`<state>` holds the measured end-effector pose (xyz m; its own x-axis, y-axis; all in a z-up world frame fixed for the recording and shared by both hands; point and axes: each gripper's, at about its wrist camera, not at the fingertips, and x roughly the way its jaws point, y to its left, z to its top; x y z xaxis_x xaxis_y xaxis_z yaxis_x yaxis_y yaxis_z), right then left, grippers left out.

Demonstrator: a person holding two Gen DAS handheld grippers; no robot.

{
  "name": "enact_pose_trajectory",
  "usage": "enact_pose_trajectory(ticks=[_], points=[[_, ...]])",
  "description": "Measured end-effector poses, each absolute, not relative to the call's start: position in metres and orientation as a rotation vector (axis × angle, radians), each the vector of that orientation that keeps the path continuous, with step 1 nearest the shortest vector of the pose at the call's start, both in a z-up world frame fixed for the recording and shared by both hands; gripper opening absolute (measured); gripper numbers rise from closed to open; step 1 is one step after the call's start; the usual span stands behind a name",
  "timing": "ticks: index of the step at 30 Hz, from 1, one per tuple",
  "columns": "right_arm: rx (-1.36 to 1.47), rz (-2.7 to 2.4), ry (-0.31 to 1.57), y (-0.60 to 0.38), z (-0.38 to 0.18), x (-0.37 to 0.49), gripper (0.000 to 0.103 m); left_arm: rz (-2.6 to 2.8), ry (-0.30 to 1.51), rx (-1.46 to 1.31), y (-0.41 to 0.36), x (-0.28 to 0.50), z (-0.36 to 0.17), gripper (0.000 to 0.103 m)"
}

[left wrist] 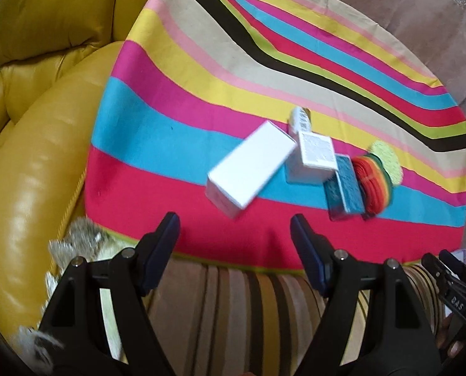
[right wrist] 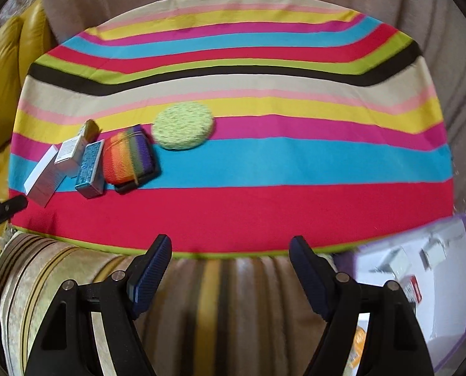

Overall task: Organize objects
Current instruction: 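Move both grippers back over the items left on the cloth, then grasp the white rectangular carton with the left gripper while the right grasps the rainbow band roll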

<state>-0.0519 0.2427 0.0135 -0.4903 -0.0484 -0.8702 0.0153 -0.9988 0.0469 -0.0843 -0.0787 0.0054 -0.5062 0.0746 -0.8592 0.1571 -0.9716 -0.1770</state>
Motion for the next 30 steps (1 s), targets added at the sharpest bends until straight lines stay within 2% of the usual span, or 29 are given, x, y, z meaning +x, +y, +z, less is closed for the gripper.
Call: enact_pose_trajectory(ticks=[9,13,15,17,19,26,30], points=[[1.489,-2.648,0.073,0.206,0.016,-0.081,0.078,-2.644,0.228,1.606,-0.073,-0.118,-0.003,0.076],[1.478,-2.614,0.109,0.191,0.014,-0.094,0.078,-2.633,0.224,1.655,-0.073,-0.13,-0.012,0.076],[1.479,-2.594,0.129,0.183,0.01,-0.101,0.078,-2.646,0.256,1.693,-0.07,-0.135,-0.017,0.063],[1.474,-2.58,0.143,0.175,0.008,-0.108,0.078,-2.65,0.272,1.719,-0.068,-0.138,-0.021,0.043],[1.468,-2.573,0.155,0.169,0.007,-0.114,0.078,-2.666,0.274,1.719,-0.065,-0.137,-0.022,0.04],[1.454,-2.526,0.165,0.154,0.001,-0.13,0.083,-2.695,0.482,1.653,-0.081,-0.125,-0.022,0.039],[1.438,-2.516,0.168,0.146,0.0,-0.136,0.083,-2.699,0.531,1.638,-0.087,-0.123,-0.024,0.039]])
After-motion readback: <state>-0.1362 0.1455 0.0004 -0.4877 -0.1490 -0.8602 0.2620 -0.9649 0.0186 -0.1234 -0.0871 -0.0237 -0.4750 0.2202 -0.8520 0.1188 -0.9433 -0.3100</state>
